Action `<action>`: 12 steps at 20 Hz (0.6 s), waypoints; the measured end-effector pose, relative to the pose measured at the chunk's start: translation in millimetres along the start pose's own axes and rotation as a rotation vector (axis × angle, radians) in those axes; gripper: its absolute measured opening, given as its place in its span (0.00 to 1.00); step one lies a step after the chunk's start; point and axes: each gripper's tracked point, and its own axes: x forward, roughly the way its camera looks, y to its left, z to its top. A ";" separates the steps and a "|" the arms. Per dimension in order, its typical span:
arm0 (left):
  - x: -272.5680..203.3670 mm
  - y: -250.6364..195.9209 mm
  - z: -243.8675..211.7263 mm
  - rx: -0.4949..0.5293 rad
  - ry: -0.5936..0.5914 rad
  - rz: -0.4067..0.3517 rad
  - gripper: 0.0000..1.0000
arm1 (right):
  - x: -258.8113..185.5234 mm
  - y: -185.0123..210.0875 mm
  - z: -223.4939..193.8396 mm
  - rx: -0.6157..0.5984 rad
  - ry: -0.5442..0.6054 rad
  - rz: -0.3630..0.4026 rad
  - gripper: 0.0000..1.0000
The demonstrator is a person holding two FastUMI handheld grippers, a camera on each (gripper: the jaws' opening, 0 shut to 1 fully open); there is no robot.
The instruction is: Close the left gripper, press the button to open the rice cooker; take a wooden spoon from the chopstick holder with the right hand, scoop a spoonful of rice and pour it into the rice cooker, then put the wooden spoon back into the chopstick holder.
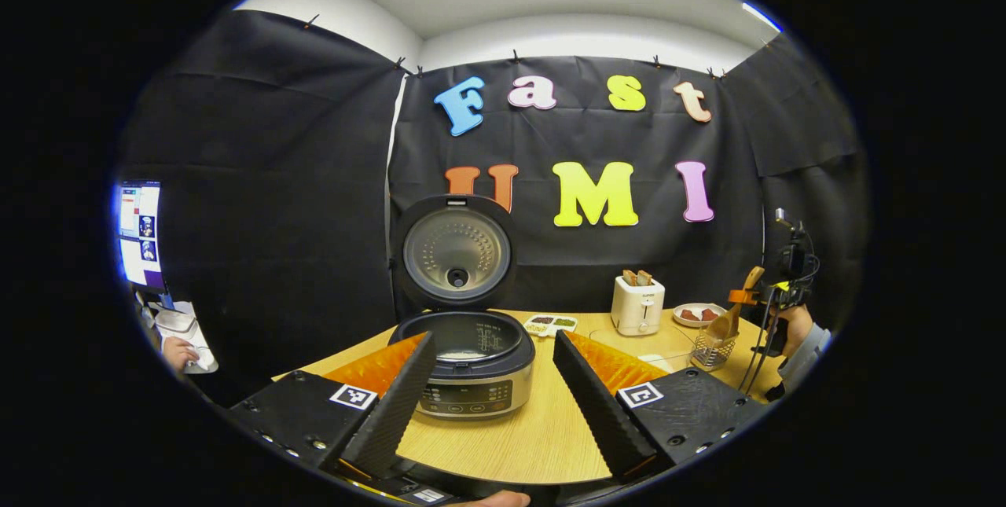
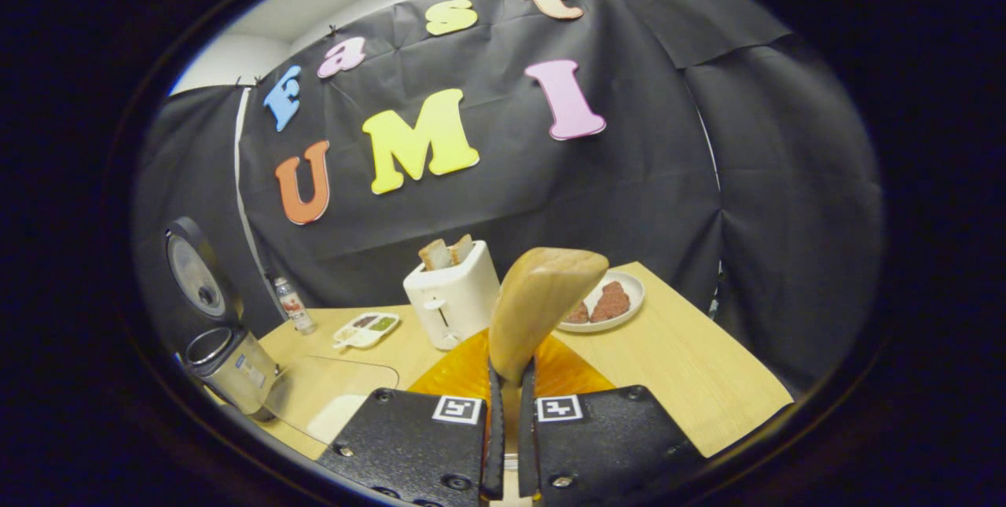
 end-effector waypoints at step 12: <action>-4.2 10.9 3.2 -0.014 -0.013 -0.011 0.96 | -47.6 119.9 51.7 -0.127 -0.083 0.154 0.10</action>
